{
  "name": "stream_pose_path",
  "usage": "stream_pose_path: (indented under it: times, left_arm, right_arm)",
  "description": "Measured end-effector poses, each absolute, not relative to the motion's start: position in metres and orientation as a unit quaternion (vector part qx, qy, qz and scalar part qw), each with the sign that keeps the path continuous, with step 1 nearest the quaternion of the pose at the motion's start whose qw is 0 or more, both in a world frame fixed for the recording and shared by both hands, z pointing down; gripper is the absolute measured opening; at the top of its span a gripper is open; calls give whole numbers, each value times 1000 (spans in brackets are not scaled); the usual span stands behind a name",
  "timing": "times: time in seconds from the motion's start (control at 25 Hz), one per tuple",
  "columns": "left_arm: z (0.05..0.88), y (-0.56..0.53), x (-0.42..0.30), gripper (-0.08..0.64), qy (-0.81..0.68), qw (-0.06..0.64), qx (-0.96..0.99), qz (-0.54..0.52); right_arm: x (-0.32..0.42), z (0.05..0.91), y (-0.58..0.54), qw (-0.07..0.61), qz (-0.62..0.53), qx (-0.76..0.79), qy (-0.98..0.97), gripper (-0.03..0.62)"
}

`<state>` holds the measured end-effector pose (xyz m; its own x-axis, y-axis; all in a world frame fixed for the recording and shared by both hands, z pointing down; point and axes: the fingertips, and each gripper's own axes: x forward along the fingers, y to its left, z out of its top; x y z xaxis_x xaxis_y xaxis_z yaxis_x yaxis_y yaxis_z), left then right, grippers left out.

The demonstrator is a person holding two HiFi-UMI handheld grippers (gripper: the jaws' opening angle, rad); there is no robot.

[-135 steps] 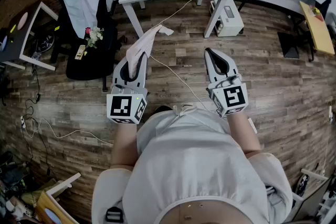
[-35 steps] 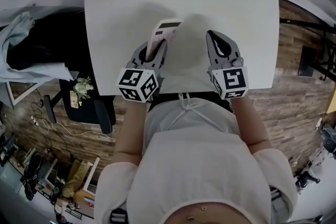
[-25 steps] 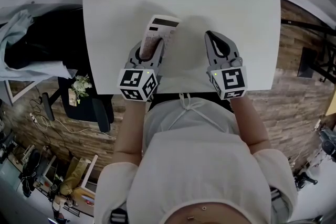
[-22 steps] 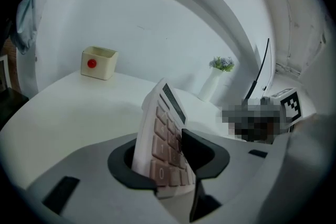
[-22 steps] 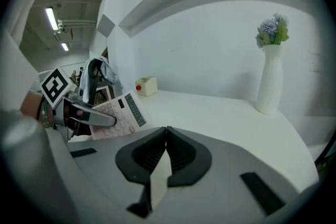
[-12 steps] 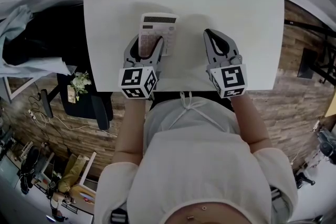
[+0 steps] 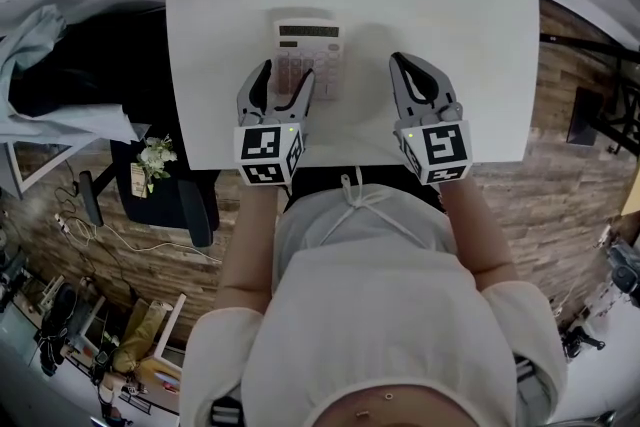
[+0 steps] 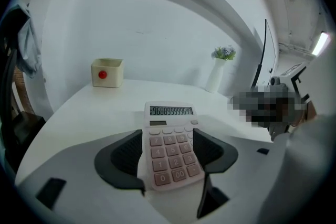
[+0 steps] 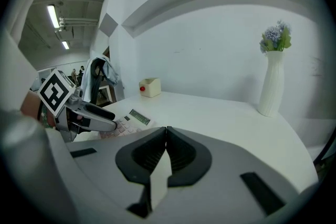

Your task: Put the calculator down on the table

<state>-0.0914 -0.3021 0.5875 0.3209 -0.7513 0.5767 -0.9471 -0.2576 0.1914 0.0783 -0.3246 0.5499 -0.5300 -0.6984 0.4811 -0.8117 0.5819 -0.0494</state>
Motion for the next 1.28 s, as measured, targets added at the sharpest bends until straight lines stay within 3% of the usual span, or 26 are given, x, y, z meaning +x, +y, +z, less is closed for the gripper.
stream_pose_path:
  times: [0.36, 0.8, 1.28]
  left_arm:
    - [517, -288, -98, 297, -540, 195, 802, 165]
    - [402, -266, -104, 81, -541, 80, 828, 121]
    - [330, -252, -100, 20, -524, 28, 848, 75]
  right_arm:
    - [76, 506, -303, 172, 115, 466, -860, 6]
    - [74, 422, -271, 127, 35, 487, -863, 5]
    - [83, 357, -266, 81, 1, 500, -862, 3]
